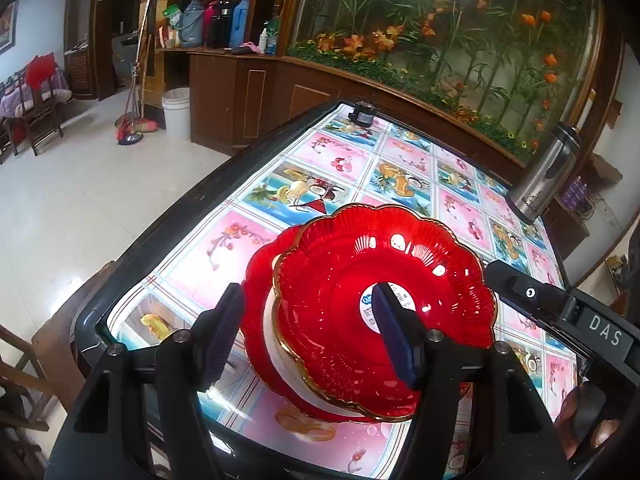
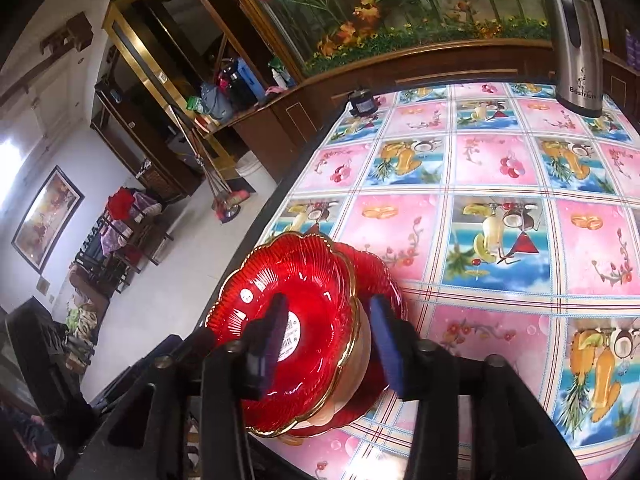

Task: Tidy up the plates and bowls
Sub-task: 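Lift the open left tool up and away from the stack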

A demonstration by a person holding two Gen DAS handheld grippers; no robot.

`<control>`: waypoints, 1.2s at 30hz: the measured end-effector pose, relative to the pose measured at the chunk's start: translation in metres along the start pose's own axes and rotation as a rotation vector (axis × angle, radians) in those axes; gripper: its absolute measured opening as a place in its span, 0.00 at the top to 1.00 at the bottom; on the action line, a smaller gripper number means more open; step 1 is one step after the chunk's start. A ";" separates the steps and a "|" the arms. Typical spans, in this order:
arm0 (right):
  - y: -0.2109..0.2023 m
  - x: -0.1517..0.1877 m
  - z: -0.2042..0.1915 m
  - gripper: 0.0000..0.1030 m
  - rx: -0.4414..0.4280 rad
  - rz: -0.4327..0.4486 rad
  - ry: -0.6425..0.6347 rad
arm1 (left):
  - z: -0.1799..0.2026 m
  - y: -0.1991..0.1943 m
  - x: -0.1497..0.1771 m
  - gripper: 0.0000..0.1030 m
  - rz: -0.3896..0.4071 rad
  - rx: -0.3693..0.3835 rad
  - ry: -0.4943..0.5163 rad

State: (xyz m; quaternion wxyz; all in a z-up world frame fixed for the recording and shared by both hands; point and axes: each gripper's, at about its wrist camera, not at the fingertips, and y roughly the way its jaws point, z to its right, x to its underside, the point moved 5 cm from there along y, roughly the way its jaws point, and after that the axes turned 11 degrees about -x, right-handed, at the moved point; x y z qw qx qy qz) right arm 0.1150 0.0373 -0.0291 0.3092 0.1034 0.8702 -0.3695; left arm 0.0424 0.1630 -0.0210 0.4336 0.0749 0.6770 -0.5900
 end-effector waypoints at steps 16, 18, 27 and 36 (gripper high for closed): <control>-0.037 0.005 -0.003 0.13 -0.066 0.024 -0.092 | 0.009 -0.031 0.013 0.24 0.093 -0.012 0.063; -0.043 0.014 -0.005 0.10 -0.034 -0.001 -0.161 | 0.009 -0.032 0.022 0.19 0.074 -0.028 0.089; -0.068 0.056 -0.003 0.06 0.062 -0.040 -0.387 | 0.017 -0.034 0.051 0.00 0.027 0.025 0.122; -0.065 0.068 -0.006 0.06 0.037 -0.063 -0.440 | 0.020 -0.039 0.051 0.00 0.051 0.027 0.122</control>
